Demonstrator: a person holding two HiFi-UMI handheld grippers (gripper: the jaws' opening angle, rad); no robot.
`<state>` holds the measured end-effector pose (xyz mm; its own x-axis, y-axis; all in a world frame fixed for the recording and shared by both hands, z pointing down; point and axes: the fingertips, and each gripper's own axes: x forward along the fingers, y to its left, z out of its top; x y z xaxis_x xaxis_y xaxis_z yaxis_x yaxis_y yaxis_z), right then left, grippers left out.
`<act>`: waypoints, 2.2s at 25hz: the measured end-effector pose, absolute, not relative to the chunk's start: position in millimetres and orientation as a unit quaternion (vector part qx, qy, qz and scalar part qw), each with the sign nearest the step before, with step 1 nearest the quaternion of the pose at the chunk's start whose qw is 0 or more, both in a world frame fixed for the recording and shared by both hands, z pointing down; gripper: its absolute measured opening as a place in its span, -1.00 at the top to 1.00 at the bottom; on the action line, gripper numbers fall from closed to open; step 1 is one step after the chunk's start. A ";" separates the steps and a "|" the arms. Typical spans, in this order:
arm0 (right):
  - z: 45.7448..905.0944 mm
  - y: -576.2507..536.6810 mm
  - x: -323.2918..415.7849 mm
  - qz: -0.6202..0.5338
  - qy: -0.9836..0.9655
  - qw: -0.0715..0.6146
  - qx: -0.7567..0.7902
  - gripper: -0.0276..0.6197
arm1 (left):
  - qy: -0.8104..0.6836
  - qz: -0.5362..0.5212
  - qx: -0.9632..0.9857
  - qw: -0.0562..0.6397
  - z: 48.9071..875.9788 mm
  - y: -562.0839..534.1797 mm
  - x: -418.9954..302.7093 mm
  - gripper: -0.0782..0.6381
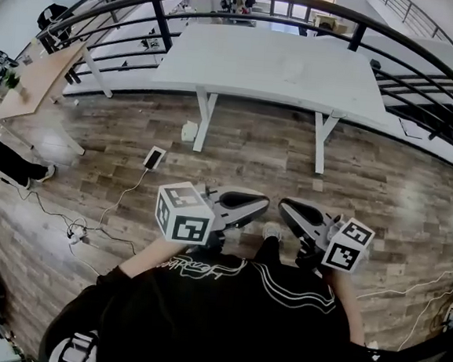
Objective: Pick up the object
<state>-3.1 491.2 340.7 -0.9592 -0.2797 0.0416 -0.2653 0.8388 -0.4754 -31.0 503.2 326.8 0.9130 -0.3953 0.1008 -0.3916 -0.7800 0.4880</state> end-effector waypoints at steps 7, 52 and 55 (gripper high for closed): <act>352.8 368.6 21.2 -0.281 0.952 0.016 -0.124 0.82 | -0.230 -0.002 0.931 0.285 341.6 380.2 -8.0 0.76; 377.6 -142.3 40.4 -0.331 0.937 0.032 -0.109 0.82 | -0.255 -0.008 0.902 0.348 389.4 -134.5 2.7 0.76; 385.9 -187.9 20.6 -0.336 0.934 0.031 -0.116 0.82 | -0.243 0.002 0.900 0.362 399.7 -180.3 -15.8 0.76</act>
